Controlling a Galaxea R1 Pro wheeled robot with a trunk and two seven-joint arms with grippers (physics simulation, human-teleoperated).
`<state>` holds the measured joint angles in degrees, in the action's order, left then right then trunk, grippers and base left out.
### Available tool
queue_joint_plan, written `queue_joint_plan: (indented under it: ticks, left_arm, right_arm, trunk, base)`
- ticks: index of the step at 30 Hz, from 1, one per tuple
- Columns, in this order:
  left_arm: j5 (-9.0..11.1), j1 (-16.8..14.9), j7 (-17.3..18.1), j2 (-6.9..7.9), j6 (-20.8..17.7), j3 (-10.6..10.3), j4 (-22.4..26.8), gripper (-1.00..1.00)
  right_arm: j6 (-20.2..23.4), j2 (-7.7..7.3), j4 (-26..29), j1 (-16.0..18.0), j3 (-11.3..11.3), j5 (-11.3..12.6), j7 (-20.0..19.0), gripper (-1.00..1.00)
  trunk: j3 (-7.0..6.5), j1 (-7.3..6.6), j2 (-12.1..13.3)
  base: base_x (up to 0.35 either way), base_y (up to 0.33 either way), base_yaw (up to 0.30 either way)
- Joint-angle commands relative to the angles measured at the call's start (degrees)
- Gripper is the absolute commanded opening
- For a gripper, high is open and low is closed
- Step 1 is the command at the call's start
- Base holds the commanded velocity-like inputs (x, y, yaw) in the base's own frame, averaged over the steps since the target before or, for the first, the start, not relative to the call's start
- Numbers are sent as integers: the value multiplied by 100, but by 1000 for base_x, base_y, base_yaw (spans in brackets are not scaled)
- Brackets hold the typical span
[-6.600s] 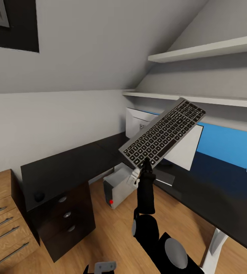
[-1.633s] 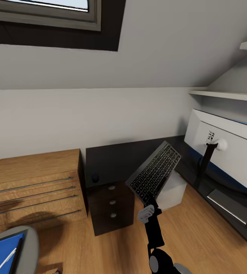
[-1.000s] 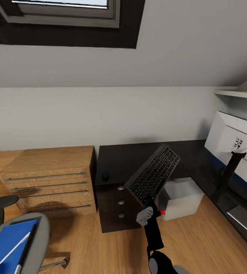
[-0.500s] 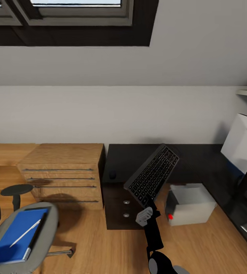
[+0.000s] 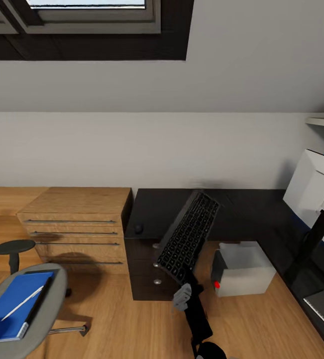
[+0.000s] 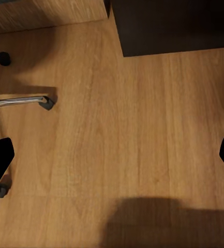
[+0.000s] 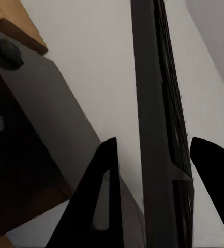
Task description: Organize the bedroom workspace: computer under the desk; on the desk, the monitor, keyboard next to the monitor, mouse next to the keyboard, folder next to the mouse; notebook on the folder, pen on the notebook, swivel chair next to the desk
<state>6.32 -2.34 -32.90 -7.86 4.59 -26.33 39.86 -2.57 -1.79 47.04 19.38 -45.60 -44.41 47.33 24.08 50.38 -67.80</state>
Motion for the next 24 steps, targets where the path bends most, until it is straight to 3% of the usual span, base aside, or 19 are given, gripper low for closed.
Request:
queue_joint_plan:
  ticks: [1,5,8,17,19,22,23,24]
  left_arm:
    - [61,-6,-33,4,40,-30,-4,100]
    - [62,-6,-32,4,41,-30,-4,100]
    - [63,-7,-33,4,42,-30,-4,100]
    - [63,-9,-32,4,42,-30,-4,100]
    - [63,-7,-32,4,42,-30,-4,100]
    - [63,-5,-33,4,42,-30,-4,100]
    - [63,-6,-33,4,42,-30,-4,100]
    - [63,-8,-32,4,42,-30,-4,100]
  right_arm:
    - [-26,-80,-79,6,-152,-285,5,-100]
    - [-28,-228,-170,5,-514,-703,-129,-100]
    - [-9,-293,-183,5,-778,-826,-282,-100]
    - [-31,-292,-185,4,-845,-858,-338,-100]
    - [-111,-278,-109,4,-822,-865,-292,-100]
    - [-169,-296,461,4,-475,-867,-55,-100]
    - [-169,-306,584,4,-357,-865,-40,-100]
    - [-111,-341,779,4,-33,-870,-336,-100]
  trunk:
    - [5,0,-4]
    - [5,0,-4]
    - [5,0,-4]
    - [5,0,-4]
    - [5,0,-4]
    - [5,0,-4]
    - [5,0,-4]
    - [5,0,-4]
  base:
    - [0,-4,0]
    - [0,-2,0]
    - [0,0,0]
    - [0,0,0]
    - [0,0,0]
    - [0,0,0]
    - [0,0,0]
    - [0,0,0]
